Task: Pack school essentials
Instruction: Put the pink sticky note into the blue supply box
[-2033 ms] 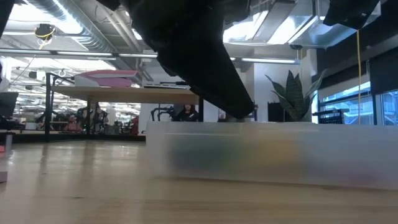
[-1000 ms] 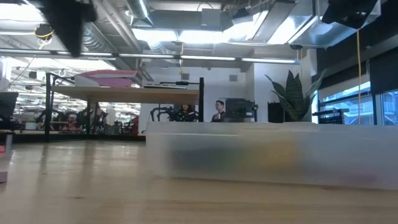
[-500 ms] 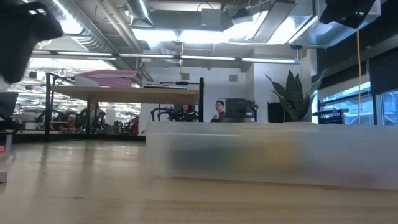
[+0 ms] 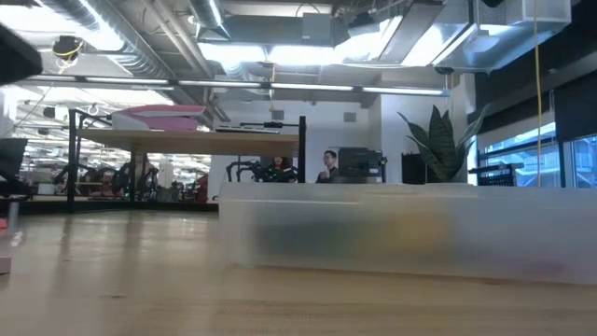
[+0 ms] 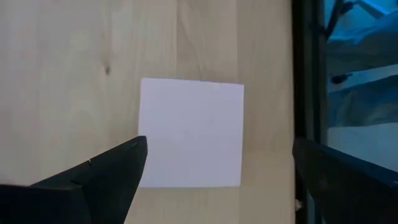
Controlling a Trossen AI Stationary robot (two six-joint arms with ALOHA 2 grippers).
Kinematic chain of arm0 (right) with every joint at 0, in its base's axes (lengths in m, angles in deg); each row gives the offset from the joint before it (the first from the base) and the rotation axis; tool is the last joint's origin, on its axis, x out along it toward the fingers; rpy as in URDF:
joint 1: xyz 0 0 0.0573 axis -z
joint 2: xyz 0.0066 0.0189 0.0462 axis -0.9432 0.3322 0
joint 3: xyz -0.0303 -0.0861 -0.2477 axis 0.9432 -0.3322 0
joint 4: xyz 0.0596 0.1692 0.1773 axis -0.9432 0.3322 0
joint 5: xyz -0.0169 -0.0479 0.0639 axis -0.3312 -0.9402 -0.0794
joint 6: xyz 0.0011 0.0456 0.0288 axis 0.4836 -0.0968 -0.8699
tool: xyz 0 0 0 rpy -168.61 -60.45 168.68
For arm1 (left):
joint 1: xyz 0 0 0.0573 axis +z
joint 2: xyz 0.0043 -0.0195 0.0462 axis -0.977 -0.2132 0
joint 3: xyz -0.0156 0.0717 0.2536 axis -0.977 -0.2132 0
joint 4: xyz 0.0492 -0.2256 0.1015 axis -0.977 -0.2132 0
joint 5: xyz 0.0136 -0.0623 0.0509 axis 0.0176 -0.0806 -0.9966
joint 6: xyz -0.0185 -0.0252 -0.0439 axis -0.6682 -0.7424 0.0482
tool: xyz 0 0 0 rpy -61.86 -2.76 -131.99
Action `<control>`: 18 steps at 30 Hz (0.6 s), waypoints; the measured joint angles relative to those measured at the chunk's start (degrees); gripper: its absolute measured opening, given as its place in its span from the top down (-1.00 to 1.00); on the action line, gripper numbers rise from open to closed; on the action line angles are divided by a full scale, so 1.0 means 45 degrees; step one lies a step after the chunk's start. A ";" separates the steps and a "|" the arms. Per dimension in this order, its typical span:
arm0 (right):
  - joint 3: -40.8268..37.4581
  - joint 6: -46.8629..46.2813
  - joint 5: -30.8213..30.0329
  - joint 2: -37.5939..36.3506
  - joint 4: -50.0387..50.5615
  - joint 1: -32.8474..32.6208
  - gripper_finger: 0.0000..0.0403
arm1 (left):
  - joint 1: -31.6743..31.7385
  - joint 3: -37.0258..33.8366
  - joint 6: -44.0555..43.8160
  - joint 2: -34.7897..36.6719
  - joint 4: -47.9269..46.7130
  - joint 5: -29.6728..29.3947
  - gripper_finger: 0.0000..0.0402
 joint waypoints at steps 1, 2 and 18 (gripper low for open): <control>0.0000 0.0001 0.0002 0.0000 -0.0034 0.0000 0.36 | -0.0030 0.0000 -0.0016 -0.0143 0.0024 -0.0023 -0.97; 0.0000 -0.0009 -0.0001 0.0000 -0.0014 0.0000 0.36 | -0.0071 0.0000 -0.0024 -0.0251 0.0018 -0.0103 -0.97; 0.0000 -0.0099 -0.0011 0.0000 0.0049 0.0010 0.36 | -0.0098 0.0000 -0.0047 -0.0851 0.0275 -0.0908 -0.97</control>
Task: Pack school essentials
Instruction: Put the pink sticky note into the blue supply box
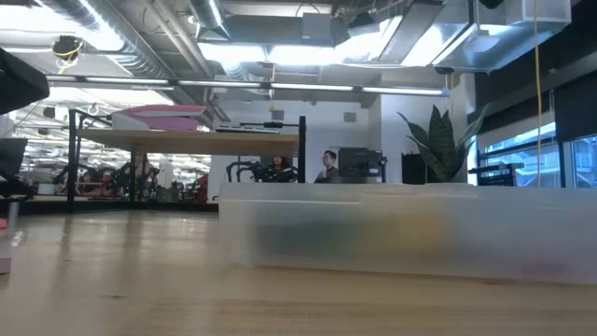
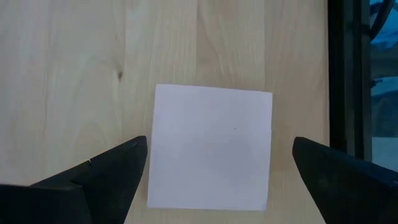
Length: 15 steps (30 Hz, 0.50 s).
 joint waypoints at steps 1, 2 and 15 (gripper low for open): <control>0.0000 -0.0013 0.0000 0.0000 -0.0014 0.0000 0.36 | 0.0000 0.0000 -0.0002 0.0000 0.0000 0.0000 -0.97; 0.0000 -0.0002 0.0000 0.0000 -0.0012 0.0000 0.36 | 0.0000 0.0000 -0.0005 -0.0010 0.0005 -0.0002 -0.97; 0.0000 0.0076 -0.0004 0.0000 -0.0020 0.0000 0.36 | 0.0024 0.0015 -0.0010 -0.0437 0.0238 -0.0010 -0.97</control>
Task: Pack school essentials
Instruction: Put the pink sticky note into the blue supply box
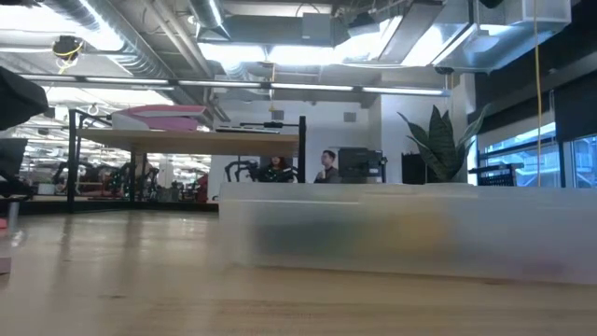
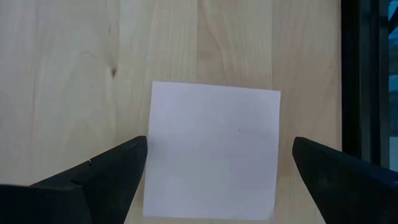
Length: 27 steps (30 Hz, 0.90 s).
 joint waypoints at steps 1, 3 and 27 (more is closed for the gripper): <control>0.0000 0.0000 -0.0001 0.0000 0.0000 -0.0004 0.36 | 0.0005 0.0000 0.0005 -0.0005 0.0000 0.0000 -0.97; 0.0000 0.0000 -0.0001 0.0000 0.0000 0.0000 0.36 | 0.0005 0.0000 0.0010 -0.0002 -0.0018 -0.0014 -0.97; 0.0000 -0.0015 -0.0001 0.0000 -0.0003 -0.0002 0.36 | -0.0025 0.0005 0.0019 -0.0428 -0.0019 -0.0152 -0.97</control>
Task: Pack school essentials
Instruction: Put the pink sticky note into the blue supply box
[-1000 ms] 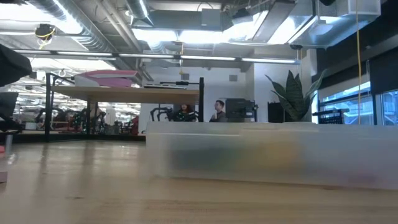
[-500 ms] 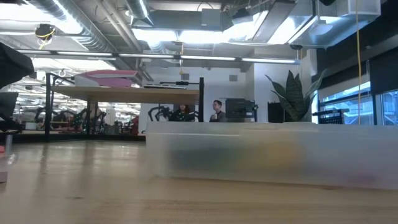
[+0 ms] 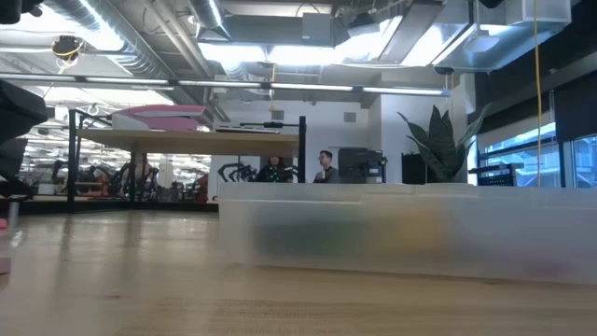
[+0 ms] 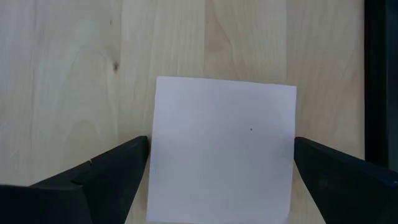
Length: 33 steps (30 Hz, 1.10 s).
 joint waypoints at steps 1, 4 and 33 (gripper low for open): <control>0.0000 0.0005 0.0000 0.0000 0.0003 -0.0003 0.36 | -0.0002 0.0005 0.0000 -0.0014 0.0000 -0.0037 -0.97; 0.0000 0.0015 0.0000 0.0000 0.0007 -0.0002 0.36 | 0.0020 0.0005 -0.0005 -0.0014 0.0024 0.0008 -0.97; 0.0000 -0.0019 -0.0002 0.0000 0.0047 -0.0002 0.36 | -0.0179 0.0005 -0.0284 -0.0208 0.0020 -0.0716 -0.97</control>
